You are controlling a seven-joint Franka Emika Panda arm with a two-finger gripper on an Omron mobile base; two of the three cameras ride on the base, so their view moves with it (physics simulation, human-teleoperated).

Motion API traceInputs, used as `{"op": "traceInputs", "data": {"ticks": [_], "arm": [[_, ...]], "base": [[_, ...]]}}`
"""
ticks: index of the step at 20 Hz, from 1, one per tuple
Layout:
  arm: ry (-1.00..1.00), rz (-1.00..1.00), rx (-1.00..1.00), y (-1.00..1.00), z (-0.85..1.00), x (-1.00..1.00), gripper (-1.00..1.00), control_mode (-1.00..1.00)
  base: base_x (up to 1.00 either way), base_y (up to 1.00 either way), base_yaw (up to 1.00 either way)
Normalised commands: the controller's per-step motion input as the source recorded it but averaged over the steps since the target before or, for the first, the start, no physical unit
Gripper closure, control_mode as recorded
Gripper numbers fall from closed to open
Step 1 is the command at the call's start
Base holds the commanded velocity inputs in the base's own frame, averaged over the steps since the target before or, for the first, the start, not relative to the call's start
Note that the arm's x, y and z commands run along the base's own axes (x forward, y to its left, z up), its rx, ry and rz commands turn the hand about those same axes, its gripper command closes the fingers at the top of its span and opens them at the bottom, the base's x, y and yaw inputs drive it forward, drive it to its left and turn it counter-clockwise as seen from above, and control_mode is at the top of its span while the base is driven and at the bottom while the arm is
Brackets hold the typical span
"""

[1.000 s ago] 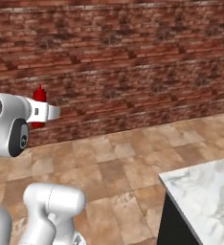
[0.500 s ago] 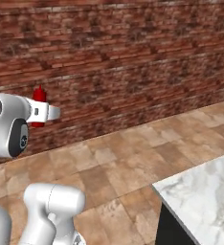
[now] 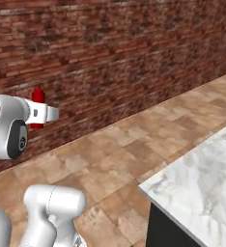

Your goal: The dining table condiment station is running low on ketchup. Refill the condiment station by opening the cabinet and taking the ketchup from the cabinet and placing it on the dining table.

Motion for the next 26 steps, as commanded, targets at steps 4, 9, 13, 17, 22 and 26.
{"op": "traceInputs", "data": {"ticks": [4, 9, 13, 17, 22, 26], "arm": [[0.0, 0.0, 0.0, 0.0, 0.0, 0.0, 1.0, 1.0], [0.0, 0.0, 0.0, 0.0, 0.0, 0.0, 1.0, 1.0], [0.0, 0.0, 0.0, 0.0, 0.0, 0.0, 1.0, 1.0], [0.0, 0.0, 0.0, 0.0, 0.0, 0.0, 1.0, 1.0], [0.0, 0.0, 0.0, 0.0, 0.0, 0.0, 1.0, 1.0], [0.0, 0.0, 0.0, 0.0, 0.0, 0.0, 1.0, 1.0]], "base": [[0.72, 0.19, -0.53], [0.7, 0.25, -0.54], [0.62, 0.36, -0.56], [0.5, 0.42, -0.61], [0.44, 0.46, -0.63], [0.4, 0.49, -0.65]]}}
